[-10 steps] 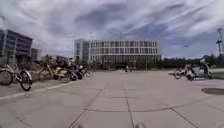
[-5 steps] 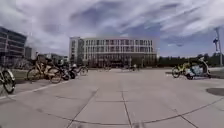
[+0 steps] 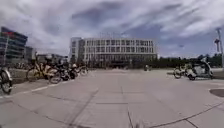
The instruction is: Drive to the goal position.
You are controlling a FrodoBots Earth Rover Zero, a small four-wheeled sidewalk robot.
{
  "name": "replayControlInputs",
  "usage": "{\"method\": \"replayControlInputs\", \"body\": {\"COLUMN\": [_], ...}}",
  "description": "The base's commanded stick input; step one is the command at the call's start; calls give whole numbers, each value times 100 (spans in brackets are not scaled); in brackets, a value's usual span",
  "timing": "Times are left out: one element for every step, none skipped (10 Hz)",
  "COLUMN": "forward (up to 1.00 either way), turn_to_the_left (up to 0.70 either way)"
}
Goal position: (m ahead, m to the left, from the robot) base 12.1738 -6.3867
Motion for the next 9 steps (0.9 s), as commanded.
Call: {"method": "replayControlInputs", "body": {"forward": [70, 70, 70, 70, 70, 70, 54, 11, 0], "turn_to_the_left": [0, 0, 0, 0, 0, 0, 0, 0, 0]}}
